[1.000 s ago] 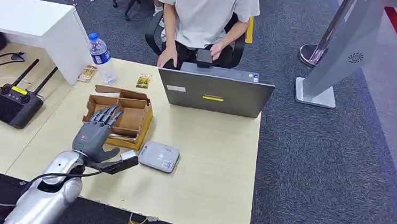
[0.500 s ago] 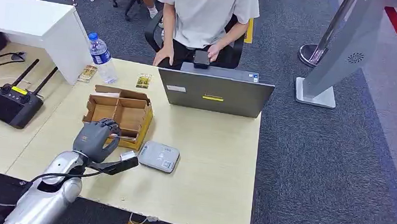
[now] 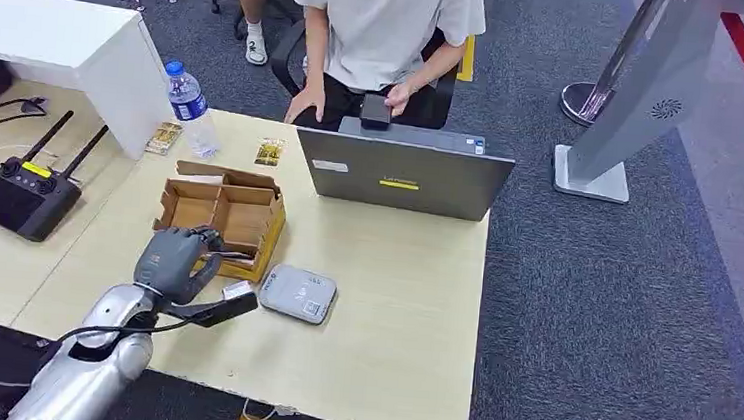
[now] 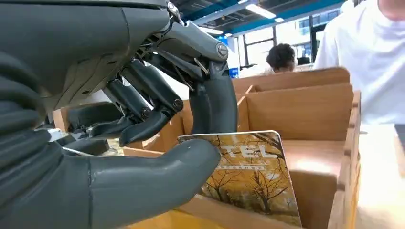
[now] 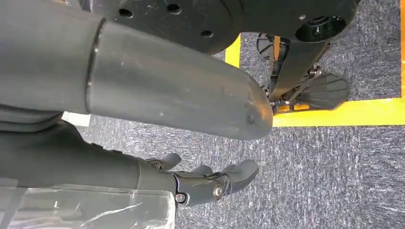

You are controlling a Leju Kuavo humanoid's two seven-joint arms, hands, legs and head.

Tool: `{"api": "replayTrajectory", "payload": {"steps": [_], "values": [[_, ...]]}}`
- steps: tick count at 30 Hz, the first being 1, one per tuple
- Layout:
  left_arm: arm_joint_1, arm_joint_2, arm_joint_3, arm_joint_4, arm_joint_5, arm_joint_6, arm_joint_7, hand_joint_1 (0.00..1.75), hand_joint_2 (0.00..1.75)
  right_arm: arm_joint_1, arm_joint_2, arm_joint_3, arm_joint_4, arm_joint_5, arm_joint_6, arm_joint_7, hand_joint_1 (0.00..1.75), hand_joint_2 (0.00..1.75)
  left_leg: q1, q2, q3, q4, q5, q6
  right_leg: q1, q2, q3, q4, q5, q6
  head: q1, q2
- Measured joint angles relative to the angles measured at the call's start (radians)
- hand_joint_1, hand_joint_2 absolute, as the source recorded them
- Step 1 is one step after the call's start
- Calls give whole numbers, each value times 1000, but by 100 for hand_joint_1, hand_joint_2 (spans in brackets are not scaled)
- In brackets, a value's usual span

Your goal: Pass the card to the sensor for recognition and then transmit it.

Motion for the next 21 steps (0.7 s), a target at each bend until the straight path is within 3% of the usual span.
{"api": "replayTrajectory", "payload": {"steps": [7,16,18,21], "values": [[84,16,26,-175,36,42,-35,175,175,1,0,-3,0,-7,-3,-6,0,0,0,0,0,0,0,0,0,0,0,0,0,0,0,0],[217,101,89,-552,119,76,-113,175,175,1,0,-27,0,-21,-8,-12,0,0,0,0,-1,0,0,0,0,-1,-1,0,-1,0,0,0],[201,105,106,-604,157,91,-127,175,175,1,0,-27,0,-18,-8,-12,0,0,0,-1,0,0,0,0,0,-2,-1,0,0,0,0,0],[69,101,118,-614,110,93,-102,175,175,-3,0,-26,0,11,-4,-11,0,0,0,-8,-3,0,3,2,0,-9,-3,0,0,0,0,0]]}}
